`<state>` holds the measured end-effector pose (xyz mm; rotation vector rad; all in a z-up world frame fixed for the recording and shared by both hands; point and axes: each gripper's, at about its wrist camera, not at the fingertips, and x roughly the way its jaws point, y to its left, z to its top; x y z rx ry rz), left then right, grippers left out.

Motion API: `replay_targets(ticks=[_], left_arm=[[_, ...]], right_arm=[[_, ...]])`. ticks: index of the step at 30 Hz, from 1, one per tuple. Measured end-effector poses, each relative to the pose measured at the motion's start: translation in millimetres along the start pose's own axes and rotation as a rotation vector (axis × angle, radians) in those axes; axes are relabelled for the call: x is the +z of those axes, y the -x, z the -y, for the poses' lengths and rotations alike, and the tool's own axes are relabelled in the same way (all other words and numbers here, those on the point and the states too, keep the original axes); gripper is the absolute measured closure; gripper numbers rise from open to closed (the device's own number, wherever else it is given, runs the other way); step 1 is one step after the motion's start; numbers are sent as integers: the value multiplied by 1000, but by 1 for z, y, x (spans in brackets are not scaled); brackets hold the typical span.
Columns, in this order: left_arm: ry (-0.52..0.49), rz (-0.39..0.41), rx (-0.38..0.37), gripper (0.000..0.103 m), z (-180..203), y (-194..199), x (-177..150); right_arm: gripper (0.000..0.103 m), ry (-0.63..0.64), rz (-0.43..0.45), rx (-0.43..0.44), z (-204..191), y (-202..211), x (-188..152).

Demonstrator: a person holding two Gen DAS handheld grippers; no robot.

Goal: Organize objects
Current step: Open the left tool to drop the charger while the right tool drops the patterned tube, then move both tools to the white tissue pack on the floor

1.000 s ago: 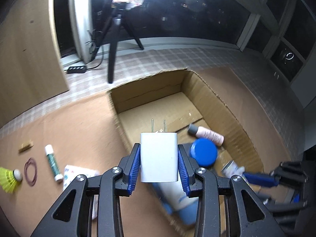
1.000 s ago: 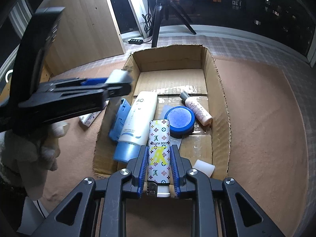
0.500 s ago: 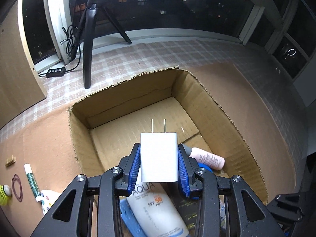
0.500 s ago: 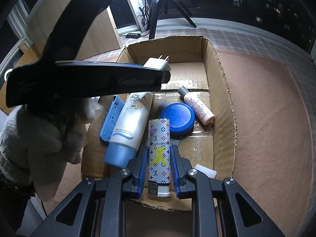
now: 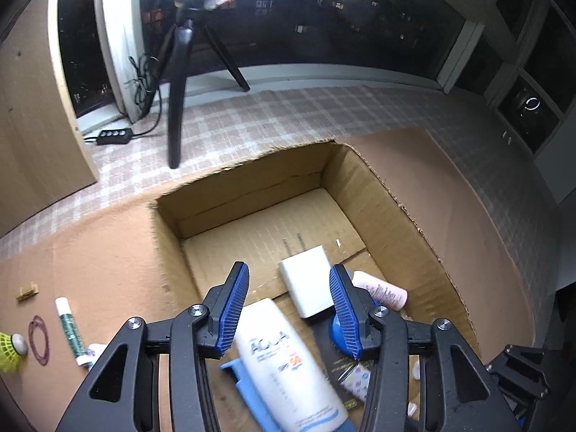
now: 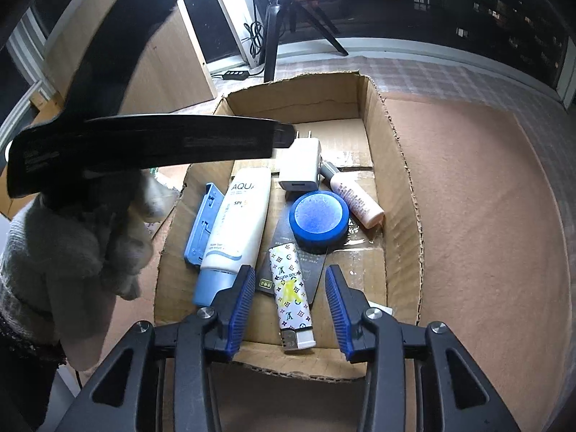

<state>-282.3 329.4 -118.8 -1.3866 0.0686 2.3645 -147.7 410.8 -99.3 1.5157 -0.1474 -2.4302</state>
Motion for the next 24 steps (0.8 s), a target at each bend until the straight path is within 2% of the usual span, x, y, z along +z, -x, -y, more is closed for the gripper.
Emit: replay_targets(ticks=[6, 12, 16, 24], left_arm=[[44, 26, 34, 53, -33, 30, -10], [81, 8, 88, 53, -73, 44, -24], [120, -37, 105, 53, -103, 37, -30], [144, -124, 151, 53, -133, 5, -43]], right_arm=[[65, -51, 25, 34, -1, 12, -8], [65, -85, 34, 56, -6, 20, -16], [65, -87, 39, 58, -13, 25, -22], [65, -77, 15, 41, -30, 28, -38]])
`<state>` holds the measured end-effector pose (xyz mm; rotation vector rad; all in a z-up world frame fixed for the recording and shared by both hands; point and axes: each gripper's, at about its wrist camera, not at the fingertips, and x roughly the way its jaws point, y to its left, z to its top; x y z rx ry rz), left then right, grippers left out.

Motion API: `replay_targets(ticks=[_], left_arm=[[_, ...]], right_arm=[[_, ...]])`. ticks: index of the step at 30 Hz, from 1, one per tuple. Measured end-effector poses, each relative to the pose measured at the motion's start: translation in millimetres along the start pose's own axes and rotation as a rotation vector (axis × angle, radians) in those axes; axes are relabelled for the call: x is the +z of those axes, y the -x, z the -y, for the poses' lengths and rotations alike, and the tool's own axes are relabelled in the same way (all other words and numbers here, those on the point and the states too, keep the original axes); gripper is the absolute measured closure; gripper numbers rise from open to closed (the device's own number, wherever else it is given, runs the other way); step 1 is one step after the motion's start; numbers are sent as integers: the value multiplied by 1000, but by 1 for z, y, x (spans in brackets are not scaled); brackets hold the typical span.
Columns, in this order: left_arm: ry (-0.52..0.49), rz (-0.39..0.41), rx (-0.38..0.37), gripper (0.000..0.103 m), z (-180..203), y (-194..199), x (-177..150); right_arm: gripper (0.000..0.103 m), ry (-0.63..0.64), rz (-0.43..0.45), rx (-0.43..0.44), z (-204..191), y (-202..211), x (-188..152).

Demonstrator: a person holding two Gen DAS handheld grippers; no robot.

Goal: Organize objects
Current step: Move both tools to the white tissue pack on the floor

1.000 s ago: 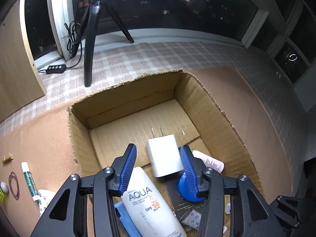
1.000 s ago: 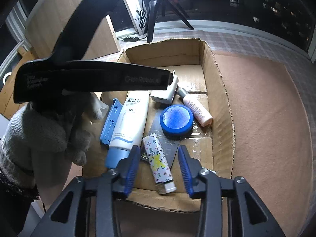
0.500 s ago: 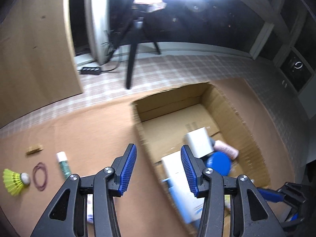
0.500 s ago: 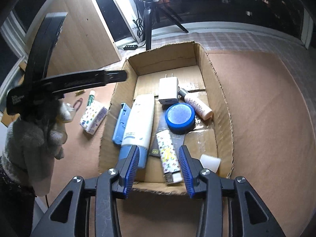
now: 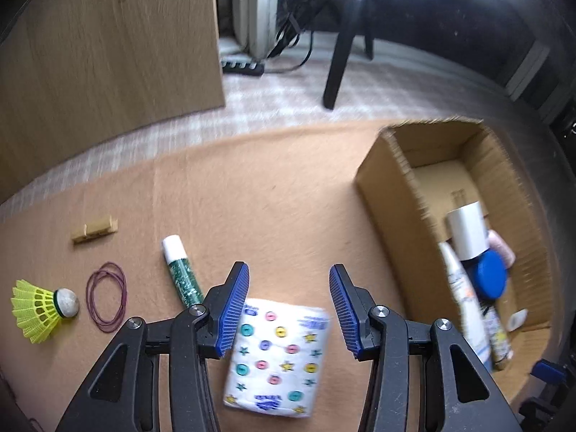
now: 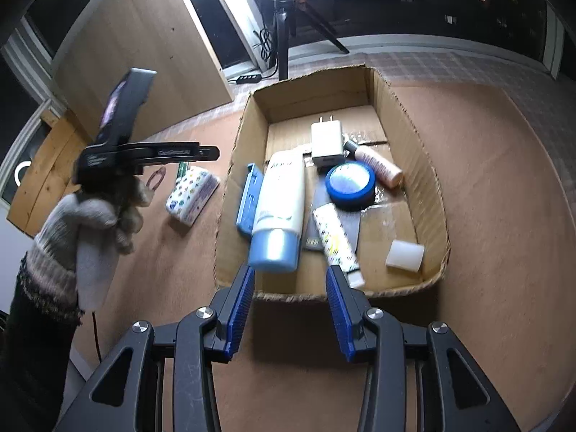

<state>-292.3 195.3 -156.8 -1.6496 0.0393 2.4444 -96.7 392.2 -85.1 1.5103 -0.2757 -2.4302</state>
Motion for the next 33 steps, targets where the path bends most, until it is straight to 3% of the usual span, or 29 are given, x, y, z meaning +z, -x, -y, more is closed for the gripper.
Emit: replay_targets(ticks=[8, 13, 22, 29, 33], left_arm=[[26, -28, -42, 58, -17, -3, -18], [108, -17, -75, 58, -32, 9, -40], [151, 2, -55, 58, -48, 36, -110], [133, 4, -57, 58, -54, 56, -145], [176, 40, -63, 48, -74, 79, -157]], right_arm=[[61, -3, -3, -2, -9, 1, -5], [61, 22, 0, 22, -25, 0, -1], [59, 80, -20, 64, -63, -12, -3], [55, 117, -34, 60, -92, -27, -9], [53, 149, -44, 59, -106, -33, -14]])
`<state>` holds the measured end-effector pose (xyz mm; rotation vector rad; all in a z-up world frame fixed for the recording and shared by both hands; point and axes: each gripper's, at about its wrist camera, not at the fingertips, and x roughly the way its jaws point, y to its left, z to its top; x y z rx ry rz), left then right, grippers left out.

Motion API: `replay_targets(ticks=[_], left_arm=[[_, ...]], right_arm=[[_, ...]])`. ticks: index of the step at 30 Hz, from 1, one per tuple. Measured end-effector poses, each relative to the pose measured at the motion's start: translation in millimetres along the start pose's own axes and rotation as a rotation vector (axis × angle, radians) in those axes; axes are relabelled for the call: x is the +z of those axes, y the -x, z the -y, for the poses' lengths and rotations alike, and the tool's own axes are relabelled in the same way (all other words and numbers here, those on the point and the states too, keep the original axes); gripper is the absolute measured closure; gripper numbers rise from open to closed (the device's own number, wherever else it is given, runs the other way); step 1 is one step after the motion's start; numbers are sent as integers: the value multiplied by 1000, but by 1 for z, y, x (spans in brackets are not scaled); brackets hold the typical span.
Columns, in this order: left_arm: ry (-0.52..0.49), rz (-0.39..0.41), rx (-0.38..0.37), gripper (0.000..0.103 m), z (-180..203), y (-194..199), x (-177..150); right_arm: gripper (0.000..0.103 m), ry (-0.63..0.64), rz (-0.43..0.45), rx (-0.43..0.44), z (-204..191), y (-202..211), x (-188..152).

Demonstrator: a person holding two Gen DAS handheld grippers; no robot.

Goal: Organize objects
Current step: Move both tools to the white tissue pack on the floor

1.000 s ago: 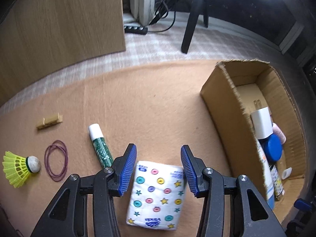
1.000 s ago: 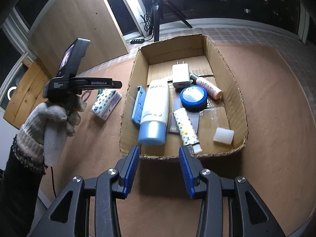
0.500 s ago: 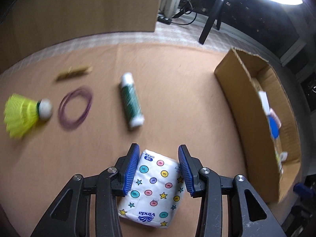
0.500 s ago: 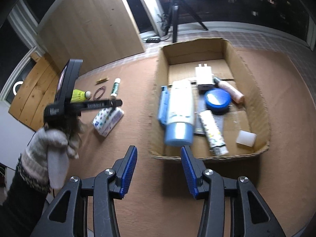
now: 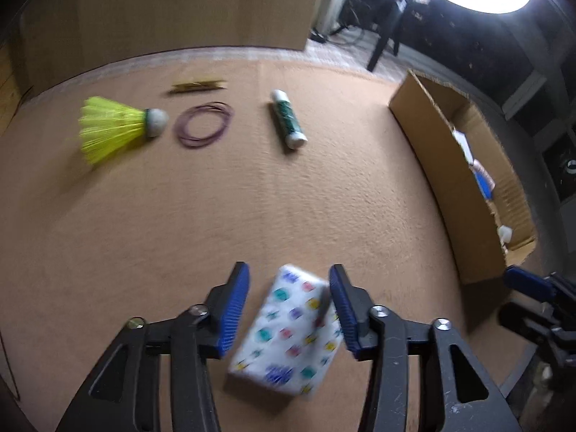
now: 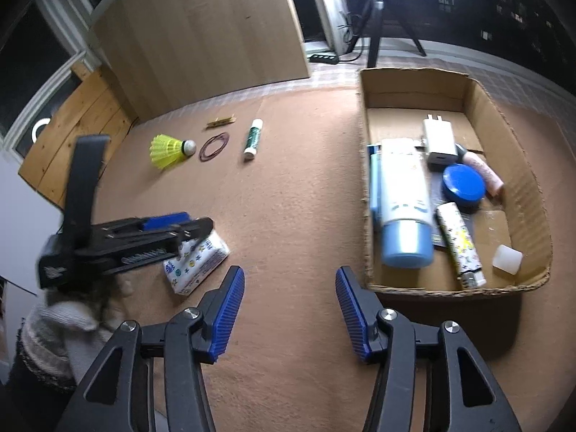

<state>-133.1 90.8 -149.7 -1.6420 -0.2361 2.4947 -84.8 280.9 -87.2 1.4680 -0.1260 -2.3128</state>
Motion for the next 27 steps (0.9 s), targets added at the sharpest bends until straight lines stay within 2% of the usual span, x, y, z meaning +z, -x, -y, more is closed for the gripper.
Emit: replay_targets(ticks=[4, 9, 14, 19, 23, 27], left_arm=[[19, 12, 4, 47, -23, 13, -7], [20, -23, -36, 47, -36, 12, -22], [9, -40, -96, 48, -24, 11, -40], [-28, -57, -131, 48, -5, 10, -57], [-37, -48, -133, 48, -3, 13, -64], [-42, -40, -112, 47, -9, 14, -64]], right_arm=[[52, 22, 2, -2, -11, -6, -3], [52, 26, 18, 1, -20, -14, -5], [52, 9, 26, 27, -23, -25, -5], [52, -18, -6, 52, -24, -38, -4], [52, -36, -45, 50, -26, -52, 0], [52, -51, -88, 84, -30, -64, 4]])
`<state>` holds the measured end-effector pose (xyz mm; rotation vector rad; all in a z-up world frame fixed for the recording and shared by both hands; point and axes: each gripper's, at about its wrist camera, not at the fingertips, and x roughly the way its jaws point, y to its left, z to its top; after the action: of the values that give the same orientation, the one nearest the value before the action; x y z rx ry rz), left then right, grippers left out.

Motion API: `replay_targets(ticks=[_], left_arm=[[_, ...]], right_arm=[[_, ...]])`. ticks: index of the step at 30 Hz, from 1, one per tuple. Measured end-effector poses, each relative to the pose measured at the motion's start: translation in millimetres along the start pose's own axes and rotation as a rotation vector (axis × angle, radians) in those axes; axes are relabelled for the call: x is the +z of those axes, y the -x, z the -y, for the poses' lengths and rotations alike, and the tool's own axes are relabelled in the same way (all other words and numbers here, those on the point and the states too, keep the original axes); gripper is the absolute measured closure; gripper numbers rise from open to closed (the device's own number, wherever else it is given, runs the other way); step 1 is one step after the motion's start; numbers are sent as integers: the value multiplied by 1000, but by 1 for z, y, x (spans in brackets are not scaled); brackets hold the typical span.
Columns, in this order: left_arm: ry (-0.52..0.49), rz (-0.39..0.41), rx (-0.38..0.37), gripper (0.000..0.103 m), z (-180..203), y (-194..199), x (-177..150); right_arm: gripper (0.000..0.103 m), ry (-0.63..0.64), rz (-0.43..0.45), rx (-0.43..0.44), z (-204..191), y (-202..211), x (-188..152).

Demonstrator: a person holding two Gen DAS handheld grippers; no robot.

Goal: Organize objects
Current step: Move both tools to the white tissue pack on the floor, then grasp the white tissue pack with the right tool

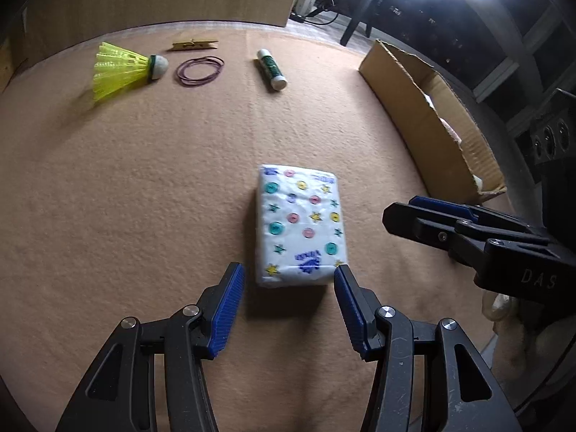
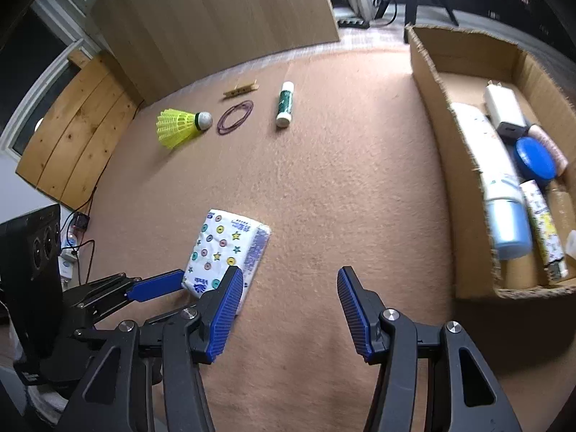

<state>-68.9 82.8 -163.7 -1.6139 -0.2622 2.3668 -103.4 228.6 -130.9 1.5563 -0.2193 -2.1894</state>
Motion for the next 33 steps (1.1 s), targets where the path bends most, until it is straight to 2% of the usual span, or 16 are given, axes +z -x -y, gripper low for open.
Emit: replay_targets(ticks=[14, 19, 22, 28, 33], left_arm=[[-18, -6, -40, 48, -9, -4, 6], [-17, -22, -76, 48, -7, -7, 6], [-3, -28, -95, 53, -5, -10, 7], [-14, -28, -84, 57, 3, -11, 9], [-44, 2, -84, 59, 17, 3, 15]], right_arm=[[53, -19, -85, 116, -17, -31, 14], [62, -33, -123, 140, -15, -41, 12], [67, -25, -139, 155, -16, -44, 11], [70, 12, -119, 137, -21, -39, 13], [70, 32, -71, 133, -19, -19, 18]])
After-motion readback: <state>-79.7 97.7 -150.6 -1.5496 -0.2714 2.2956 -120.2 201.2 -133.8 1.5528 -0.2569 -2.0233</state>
